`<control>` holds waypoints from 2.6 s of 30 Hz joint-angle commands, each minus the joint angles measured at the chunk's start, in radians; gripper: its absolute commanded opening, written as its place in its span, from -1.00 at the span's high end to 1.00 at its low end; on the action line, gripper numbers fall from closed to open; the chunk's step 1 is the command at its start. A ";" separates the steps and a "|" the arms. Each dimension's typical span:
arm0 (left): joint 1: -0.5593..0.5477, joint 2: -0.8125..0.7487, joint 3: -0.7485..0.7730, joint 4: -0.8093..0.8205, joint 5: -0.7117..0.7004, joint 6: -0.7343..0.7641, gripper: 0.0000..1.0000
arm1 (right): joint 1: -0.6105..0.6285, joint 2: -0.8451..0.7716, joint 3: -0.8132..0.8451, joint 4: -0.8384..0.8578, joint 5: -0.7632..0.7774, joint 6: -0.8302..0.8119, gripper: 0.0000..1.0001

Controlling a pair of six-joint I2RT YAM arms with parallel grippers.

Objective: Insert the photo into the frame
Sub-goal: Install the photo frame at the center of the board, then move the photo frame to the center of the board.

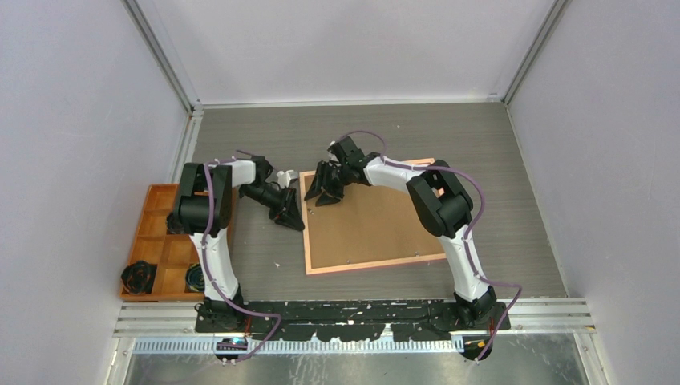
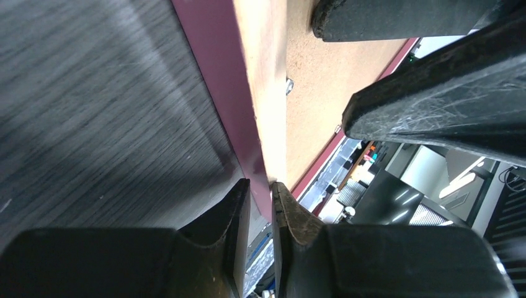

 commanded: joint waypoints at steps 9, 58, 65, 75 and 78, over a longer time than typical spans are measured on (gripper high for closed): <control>-0.011 0.034 0.017 0.074 -0.132 0.009 0.63 | 0.016 0.040 0.042 -0.046 -0.013 -0.047 0.06; 0.009 -0.028 0.122 -0.091 -0.130 0.100 0.51 | -0.018 -0.193 0.156 -0.270 0.137 -0.317 -0.49; 0.061 -0.094 0.200 -0.217 -0.125 0.177 0.34 | 0.168 -0.507 -0.219 -0.380 0.397 -0.565 -0.72; 0.076 -0.231 0.212 -0.356 -0.144 0.299 -0.11 | 0.459 -0.622 -0.442 -0.434 0.605 -0.665 -1.00; 0.077 -0.285 0.187 -0.365 -0.170 0.310 -0.13 | 0.533 -0.581 -0.428 -0.448 0.741 -0.698 -1.00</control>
